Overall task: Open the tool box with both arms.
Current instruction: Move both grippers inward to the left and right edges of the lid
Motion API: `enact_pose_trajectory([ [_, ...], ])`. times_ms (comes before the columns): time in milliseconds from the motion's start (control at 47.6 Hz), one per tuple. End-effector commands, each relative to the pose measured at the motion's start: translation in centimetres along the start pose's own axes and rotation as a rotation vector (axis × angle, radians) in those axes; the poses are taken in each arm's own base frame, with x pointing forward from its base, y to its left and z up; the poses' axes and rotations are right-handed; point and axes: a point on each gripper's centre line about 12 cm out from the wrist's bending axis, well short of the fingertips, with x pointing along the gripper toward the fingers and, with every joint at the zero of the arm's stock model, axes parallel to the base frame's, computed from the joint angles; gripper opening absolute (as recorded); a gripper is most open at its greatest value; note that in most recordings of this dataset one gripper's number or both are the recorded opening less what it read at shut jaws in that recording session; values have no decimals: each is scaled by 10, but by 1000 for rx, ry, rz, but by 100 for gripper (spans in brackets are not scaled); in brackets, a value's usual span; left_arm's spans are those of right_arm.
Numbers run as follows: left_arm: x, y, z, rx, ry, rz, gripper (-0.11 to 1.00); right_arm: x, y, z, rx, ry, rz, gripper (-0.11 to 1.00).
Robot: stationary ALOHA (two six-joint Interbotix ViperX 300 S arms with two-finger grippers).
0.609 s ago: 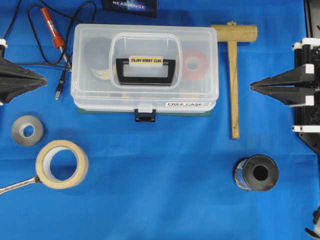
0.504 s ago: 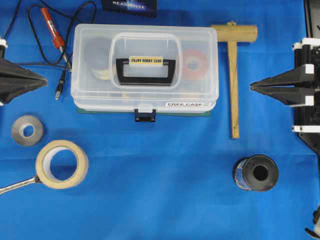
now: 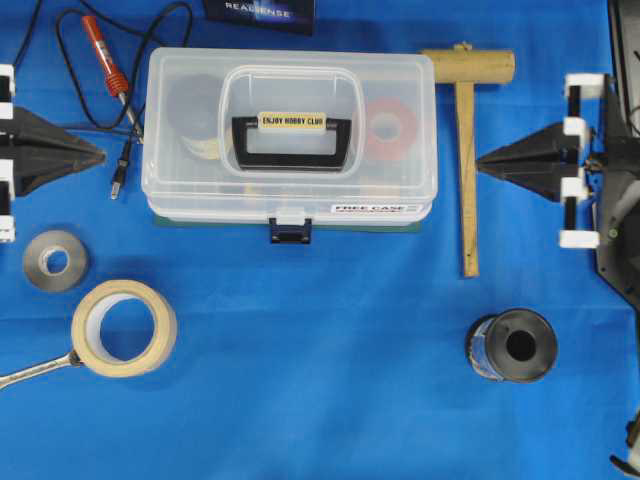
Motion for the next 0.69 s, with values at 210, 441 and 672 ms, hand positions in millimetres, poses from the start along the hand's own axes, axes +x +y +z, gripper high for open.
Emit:
enact_pose_trajectory([
  [210,8,19,-36,-33,155,90,75,26,-21,-30,39,205,-89,84],
  [441,24,30,-46,-52,200,133,86,41,-35,-44,62,305,-139,83],
  [672,40,32,-41,-28,153,135,86,55,-40,-45,68,310,-153,83],
])
